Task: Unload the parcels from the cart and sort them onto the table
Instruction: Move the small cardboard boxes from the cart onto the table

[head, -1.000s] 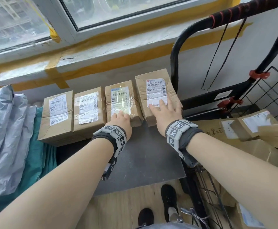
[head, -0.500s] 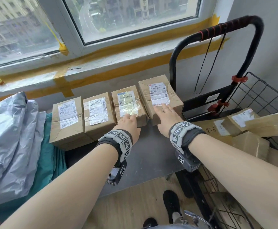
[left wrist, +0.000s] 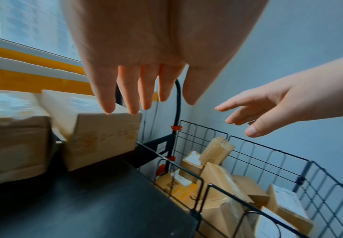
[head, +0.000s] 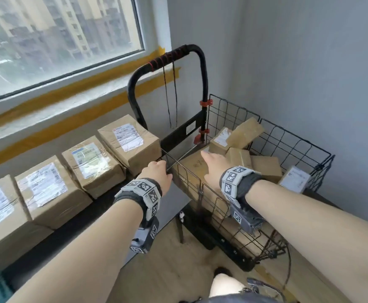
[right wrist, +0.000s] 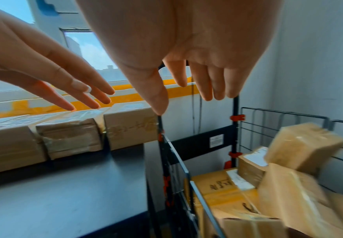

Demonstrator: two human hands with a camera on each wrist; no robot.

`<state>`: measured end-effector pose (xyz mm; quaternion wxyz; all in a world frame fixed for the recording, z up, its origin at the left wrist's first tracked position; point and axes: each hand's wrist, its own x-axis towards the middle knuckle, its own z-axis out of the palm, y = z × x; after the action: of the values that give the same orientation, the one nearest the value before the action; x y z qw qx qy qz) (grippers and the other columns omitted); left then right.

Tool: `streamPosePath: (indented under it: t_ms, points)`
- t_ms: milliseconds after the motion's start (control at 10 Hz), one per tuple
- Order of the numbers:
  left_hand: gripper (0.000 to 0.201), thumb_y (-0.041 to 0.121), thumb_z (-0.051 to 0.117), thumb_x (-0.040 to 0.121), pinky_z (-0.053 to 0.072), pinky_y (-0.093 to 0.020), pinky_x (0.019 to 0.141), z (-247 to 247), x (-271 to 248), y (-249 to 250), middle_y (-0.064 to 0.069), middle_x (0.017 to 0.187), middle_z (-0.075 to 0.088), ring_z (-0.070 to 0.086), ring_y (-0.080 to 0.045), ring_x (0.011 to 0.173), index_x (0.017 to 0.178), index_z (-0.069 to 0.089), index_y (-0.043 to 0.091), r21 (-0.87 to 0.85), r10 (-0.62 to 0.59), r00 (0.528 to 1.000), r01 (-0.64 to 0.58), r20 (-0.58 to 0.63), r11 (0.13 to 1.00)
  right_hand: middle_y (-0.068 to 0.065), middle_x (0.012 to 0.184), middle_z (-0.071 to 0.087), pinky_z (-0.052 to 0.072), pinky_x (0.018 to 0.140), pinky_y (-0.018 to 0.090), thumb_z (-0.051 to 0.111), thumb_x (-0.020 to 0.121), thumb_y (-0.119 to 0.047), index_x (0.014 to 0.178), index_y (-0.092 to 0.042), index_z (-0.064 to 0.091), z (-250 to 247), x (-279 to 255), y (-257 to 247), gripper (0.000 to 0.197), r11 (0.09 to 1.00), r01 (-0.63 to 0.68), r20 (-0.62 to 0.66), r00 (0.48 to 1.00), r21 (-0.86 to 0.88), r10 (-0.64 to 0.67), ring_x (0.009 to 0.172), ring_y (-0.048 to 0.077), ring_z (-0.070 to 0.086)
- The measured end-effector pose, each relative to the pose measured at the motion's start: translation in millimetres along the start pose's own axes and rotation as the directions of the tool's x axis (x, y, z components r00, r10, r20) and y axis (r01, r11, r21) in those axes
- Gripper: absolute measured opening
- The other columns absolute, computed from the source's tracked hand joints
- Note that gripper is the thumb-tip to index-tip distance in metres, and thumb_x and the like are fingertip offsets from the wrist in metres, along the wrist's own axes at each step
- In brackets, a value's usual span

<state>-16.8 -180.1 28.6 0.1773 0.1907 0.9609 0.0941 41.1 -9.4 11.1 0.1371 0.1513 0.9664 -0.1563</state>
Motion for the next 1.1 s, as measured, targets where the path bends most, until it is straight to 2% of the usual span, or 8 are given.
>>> streamPosePath:
  t_ms: [200,300,400,600,700,800,900,1100]
  points:
    - [0.042,0.029,0.047,0.096,0.048,-0.039,0.097,1.9,13.4,75.2,-0.009,0.135,0.048,0.052,-0.028,0.12,0.136,0.042,0.015,0.034,0.133,0.991,-0.134,0.02,0.99,0.013,0.135,0.047,0.045,0.094,0.036,0.054,0.088,-0.017,0.138,-0.014,0.031,-22.7,-19.9,75.9,0.055,0.986,-0.152,-0.05,0.987,0.062,0.155,0.119,0.03,0.049]
    - [0.042,0.028,0.049,0.095,0.049,-0.039,0.095,7.0,29.9,117.8,-0.009,0.131,0.052,0.055,-0.029,0.116,0.135,0.044,0.015,0.074,0.158,0.987,-0.16,0.041,0.984,0.013,0.132,0.049,0.046,0.089,0.033,0.055,0.087,-0.02,0.137,-0.015,0.035,-32.4,-28.5,122.0,0.055,0.974,-0.202,-0.066,0.976,0.103,0.209,0.115,0.03,0.052]
    - [0.036,0.025,0.049,0.091,0.052,-0.041,0.089,20.2,46.3,166.3,-0.009,0.121,0.059,0.06,-0.03,0.105,0.126,0.053,0.016,0.074,0.179,0.98,-0.185,0.083,0.98,0.013,0.132,0.05,0.049,0.091,0.038,0.053,0.086,-0.022,0.14,-0.016,0.03,-43.2,-37.7,177.2,0.059,0.952,-0.286,-0.029,0.957,0.11,0.29,0.112,0.031,0.055]
    - [0.035,0.029,0.047,0.093,0.049,-0.035,0.082,59.2,67.4,225.5,-0.01,0.121,0.058,0.06,-0.029,0.103,0.124,0.053,0.014,0.101,0.112,0.979,-0.131,0.17,0.986,0.014,0.125,0.055,0.051,0.085,0.036,0.054,0.087,-0.023,0.14,-0.011,0.032,-52.5,-37.0,249.0,0.058,0.925,-0.353,0.02,0.935,0.141,0.354,0.105,0.031,0.059]
    - [0.037,0.03,0.047,0.092,0.05,-0.034,0.084,75.8,78.1,228.7,-0.009,0.121,0.059,0.059,-0.028,0.103,0.125,0.054,0.013,0.113,0.035,0.975,-0.061,0.22,0.992,0.014,0.127,0.054,0.05,0.087,0.033,0.055,0.089,-0.024,0.141,-0.01,0.031,-40.6,-28.0,252.4,0.059,0.928,-0.334,0.1,0.942,0.166,0.321,0.107,0.029,0.058]
    - [0.036,0.026,0.046,0.096,0.044,-0.032,0.088,82.3,86.6,224.6,-0.011,0.127,0.056,0.055,-0.029,0.115,0.126,0.052,0.007,0.124,-0.024,0.964,-0.01,0.264,0.992,0.01,0.12,0.058,0.049,0.079,0.031,0.056,0.089,-0.026,0.141,-0.013,0.03,-25.0,-12.0,243.5,0.06,0.93,-0.302,0.154,0.949,0.209,0.274,0.098,0.025,0.059]
    - [0.039,0.029,0.049,0.095,0.042,-0.034,0.093,89.0,104.2,208.5,-0.016,0.125,0.058,0.055,-0.031,0.115,0.123,0.055,0.003,0.095,-0.035,0.954,0.007,0.297,0.995,0.008,0.126,0.056,0.049,0.082,0.032,0.057,0.089,-0.029,0.141,-0.013,0.032,-10.2,8.6,229.6,0.06,0.923,-0.283,0.218,0.948,0.26,0.23,0.105,0.025,0.059]
    - [0.045,0.035,0.04,0.098,0.044,-0.034,0.091,102.7,147.7,172.3,-0.014,0.113,0.058,0.056,-0.028,0.1,0.129,0.052,0.004,0.102,-0.198,0.86,0.17,0.471,0.98,0.01,0.128,0.055,0.047,0.09,0.033,0.054,0.091,-0.032,0.136,-0.009,0.038,20.7,52.1,197.5,0.053,0.893,-0.327,0.349,0.912,0.308,0.214,0.112,0.027,0.055]
